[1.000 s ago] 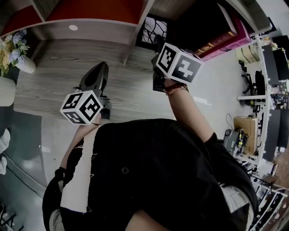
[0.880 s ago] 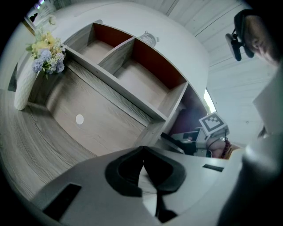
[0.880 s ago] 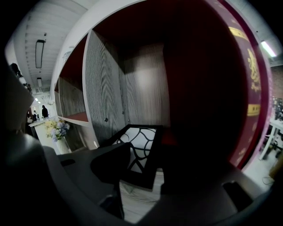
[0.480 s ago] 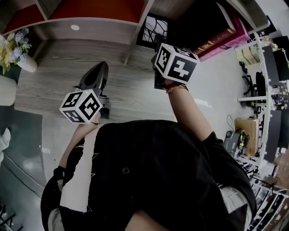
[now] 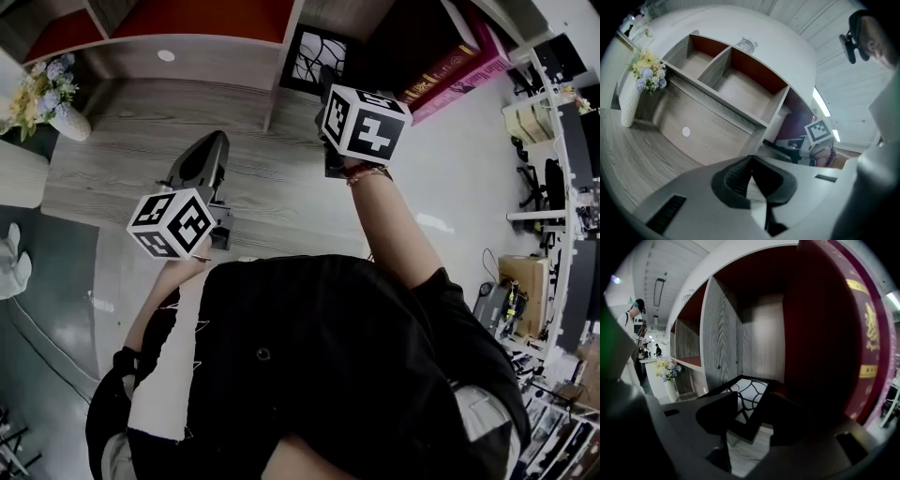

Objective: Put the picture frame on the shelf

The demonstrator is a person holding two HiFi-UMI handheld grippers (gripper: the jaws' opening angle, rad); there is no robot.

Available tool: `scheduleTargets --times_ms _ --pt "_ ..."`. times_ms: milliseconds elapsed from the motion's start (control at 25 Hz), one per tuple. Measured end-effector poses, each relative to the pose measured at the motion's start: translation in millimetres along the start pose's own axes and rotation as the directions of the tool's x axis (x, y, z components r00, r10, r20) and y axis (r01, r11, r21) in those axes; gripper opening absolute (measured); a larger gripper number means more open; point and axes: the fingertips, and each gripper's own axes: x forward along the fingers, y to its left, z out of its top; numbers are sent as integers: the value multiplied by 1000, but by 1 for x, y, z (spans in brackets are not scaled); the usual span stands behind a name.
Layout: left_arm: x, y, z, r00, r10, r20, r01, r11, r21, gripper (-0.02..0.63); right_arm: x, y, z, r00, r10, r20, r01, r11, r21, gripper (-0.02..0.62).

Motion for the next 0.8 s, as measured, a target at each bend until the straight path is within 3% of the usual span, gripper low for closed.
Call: scheduleTargets --times_ms 320,480,600,800 --pt "-26 -19 -9 996 83 31 -82 997 -13 12 -39 10 -8 987 158 24 -159 981 110 198" --pt "-32 -41 -15 995 86 44 -86 996 -7 12 -69 19 -19 960 278 17 -276 944 181 186" --pt "-38 -59 -23 995 85 44 -85 996 -1 12 -92 22 -28 931 362 36 -361 906 220 88" --pt "-49 -85 -32 996 73 46 -75 996 41 12 -124 24 -54 878 476 50 -469 835 288 42"
